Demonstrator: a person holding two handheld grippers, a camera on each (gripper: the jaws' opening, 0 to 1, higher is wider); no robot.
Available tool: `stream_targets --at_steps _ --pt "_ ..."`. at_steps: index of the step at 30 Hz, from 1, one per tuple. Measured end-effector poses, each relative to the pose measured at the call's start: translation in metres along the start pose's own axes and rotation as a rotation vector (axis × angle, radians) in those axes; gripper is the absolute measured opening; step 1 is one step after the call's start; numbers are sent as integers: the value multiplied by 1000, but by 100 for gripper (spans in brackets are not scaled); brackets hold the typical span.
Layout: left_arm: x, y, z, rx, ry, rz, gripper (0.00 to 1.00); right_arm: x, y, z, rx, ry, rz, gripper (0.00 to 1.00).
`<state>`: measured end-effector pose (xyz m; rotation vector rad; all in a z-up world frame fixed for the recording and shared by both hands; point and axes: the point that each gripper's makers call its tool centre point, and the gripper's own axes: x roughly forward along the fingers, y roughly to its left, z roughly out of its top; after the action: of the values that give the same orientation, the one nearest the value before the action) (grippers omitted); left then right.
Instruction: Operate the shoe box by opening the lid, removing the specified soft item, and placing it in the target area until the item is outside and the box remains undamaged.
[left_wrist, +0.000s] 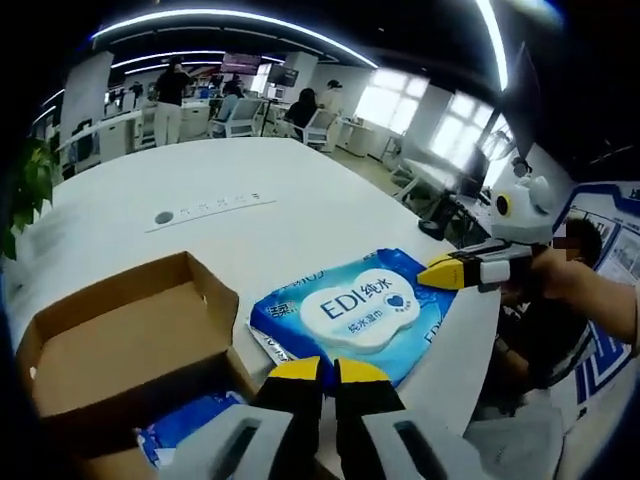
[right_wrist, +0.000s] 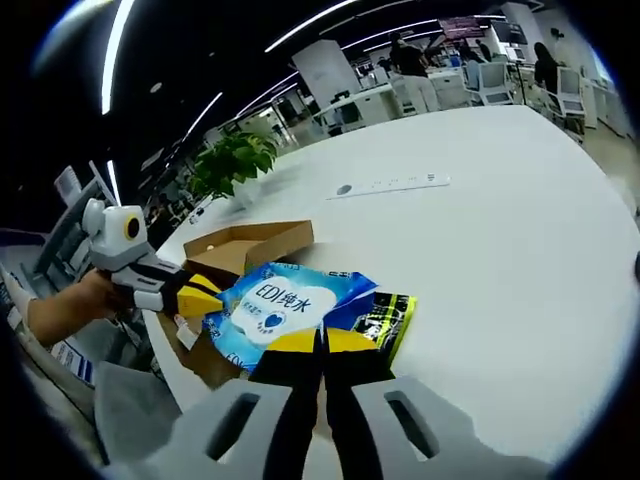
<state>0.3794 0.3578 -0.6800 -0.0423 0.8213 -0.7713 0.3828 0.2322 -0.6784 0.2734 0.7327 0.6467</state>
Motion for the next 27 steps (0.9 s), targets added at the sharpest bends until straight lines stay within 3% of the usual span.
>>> stream_targets --at_steps 16,27 --pt "30 21 -9 -9 66 55 1 30 -24 -4 51 17 5 0" --pt "39 21 -15 43 107 75 0 42 -39 -17 71 29 -15 0"
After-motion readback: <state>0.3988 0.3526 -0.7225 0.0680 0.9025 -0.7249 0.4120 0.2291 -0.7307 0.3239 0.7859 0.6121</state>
